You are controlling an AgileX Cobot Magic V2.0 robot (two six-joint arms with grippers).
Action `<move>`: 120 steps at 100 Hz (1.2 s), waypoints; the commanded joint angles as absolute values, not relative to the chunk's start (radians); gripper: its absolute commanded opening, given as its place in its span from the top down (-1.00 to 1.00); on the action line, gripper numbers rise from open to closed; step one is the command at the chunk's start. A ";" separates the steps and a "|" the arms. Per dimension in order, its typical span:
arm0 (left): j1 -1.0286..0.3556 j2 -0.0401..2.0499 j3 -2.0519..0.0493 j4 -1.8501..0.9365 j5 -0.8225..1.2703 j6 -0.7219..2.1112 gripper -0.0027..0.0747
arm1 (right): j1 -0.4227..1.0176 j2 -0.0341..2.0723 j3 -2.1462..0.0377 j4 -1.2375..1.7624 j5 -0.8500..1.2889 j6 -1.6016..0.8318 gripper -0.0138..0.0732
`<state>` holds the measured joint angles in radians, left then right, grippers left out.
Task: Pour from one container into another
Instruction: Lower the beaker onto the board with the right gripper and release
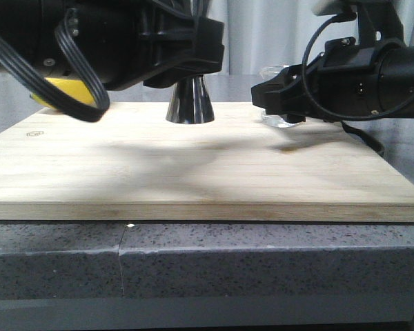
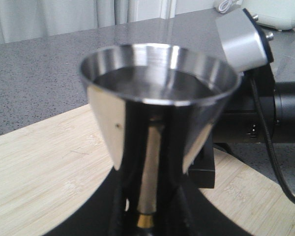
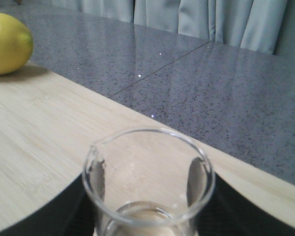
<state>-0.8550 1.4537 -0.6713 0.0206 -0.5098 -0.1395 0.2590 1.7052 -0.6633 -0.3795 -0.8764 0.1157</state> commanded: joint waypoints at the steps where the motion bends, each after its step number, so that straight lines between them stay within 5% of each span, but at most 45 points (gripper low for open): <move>1: -0.862 1.416 -0.701 0.020 -0.611 -0.146 0.98 | 0.253 1.683 -0.687 -0.364 -0.930 0.108 -0.02; 34: -0.862 1.416 -0.701 0.020 -0.611 -0.146 0.98 | 0.253 1.686 -0.687 -0.362 -0.936 0.108 -0.08; 67: -0.862 1.416 -0.701 0.020 -0.611 -0.146 0.98 | 0.253 1.683 -0.687 -0.303 -0.936 0.108 -0.81; 120: -0.841 1.418 -0.701 0.020 -0.611 -0.135 0.98 | 0.255 1.459 -0.691 -0.305 -0.939 0.126 -0.82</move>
<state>-0.8528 1.4537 -0.6713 0.0206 -0.5098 -0.1376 0.2590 1.5445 -0.6653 -0.3191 -0.8584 0.1222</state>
